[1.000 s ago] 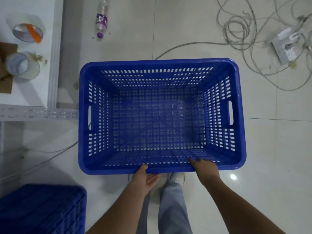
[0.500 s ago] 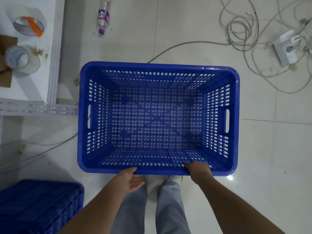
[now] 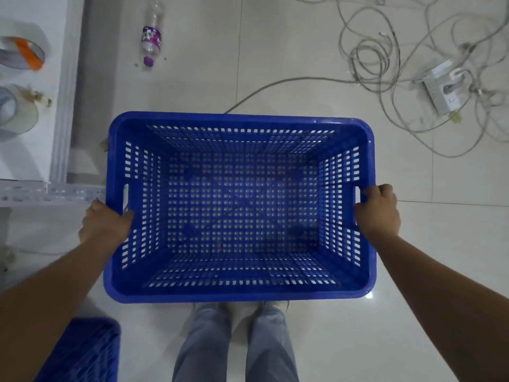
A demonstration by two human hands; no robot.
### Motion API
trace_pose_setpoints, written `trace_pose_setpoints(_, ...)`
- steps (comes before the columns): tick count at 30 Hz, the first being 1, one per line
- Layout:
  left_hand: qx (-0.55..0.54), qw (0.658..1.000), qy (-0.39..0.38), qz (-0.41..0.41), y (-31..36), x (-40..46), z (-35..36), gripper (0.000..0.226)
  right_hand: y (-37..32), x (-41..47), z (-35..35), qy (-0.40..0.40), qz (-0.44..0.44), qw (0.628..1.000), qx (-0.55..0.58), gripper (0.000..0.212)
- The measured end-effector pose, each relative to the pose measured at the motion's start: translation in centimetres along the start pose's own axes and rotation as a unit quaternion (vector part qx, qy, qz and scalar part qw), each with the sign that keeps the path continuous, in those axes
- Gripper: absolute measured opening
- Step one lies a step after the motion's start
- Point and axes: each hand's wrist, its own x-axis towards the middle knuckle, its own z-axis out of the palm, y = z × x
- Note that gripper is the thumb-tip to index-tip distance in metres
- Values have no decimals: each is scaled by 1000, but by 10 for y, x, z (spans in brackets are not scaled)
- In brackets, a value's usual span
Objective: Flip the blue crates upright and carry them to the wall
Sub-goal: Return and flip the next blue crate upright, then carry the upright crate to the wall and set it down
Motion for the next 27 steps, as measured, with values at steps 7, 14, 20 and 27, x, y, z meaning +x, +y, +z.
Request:
trace_pose_setpoints(7,-250,961,-61,-102,-3,17,13,57,25,22,32,-101,183,960,186,51)
trace_pose_setpoints(14,-327,925,-163,-105,-9,-5,-31,16,42,27,14,-146,277,891,330,25)
trace_pose_setpoints(20,-271,931,-239,-45,-4,-51,-129,38,40,-29,-82,-89,262,908,316,20)
trace_pose_setpoints(27,-303,911,-276,47,18,-130,-283,32,18,-110,-251,-13,210,938,275,30)
